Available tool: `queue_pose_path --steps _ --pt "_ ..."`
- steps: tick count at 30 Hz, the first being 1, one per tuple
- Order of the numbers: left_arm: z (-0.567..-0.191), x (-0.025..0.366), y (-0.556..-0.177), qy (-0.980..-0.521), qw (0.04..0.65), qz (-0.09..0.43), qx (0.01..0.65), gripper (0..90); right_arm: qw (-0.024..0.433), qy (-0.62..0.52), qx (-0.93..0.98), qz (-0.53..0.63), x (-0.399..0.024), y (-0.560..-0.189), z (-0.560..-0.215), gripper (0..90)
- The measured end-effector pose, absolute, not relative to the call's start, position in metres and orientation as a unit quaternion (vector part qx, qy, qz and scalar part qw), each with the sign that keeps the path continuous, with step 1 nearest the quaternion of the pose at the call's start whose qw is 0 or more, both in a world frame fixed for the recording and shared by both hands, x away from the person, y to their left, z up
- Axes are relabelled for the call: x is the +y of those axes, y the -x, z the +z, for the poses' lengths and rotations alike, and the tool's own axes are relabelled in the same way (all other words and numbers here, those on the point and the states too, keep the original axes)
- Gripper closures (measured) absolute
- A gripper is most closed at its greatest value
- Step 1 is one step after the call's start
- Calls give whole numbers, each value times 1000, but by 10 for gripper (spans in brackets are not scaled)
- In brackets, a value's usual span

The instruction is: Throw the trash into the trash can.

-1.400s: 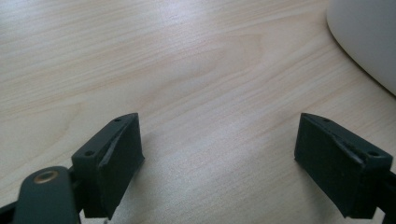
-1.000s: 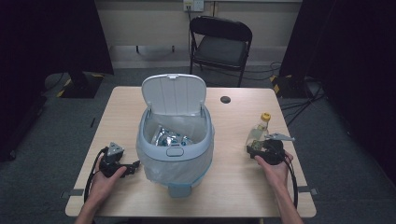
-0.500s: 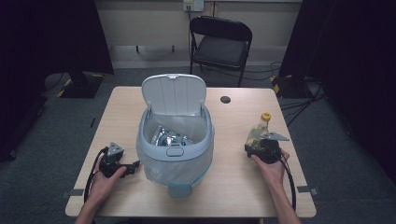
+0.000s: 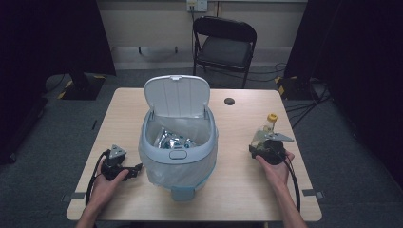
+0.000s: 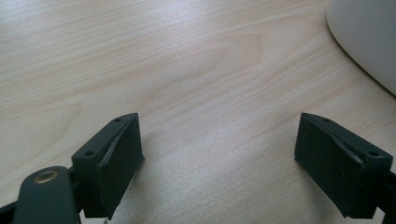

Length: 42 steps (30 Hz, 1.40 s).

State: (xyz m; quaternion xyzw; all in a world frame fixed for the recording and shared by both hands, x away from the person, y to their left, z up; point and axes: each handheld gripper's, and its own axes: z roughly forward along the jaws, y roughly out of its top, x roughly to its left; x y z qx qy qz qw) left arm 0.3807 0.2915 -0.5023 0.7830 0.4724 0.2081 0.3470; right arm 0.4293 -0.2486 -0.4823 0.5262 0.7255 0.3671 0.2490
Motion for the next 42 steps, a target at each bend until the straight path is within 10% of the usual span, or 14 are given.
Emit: queue_pose_path --steps 42 --pt "-502 292 -381 -784 346 208 471 145 226 -486 716 447 -242 -401 -430 272"
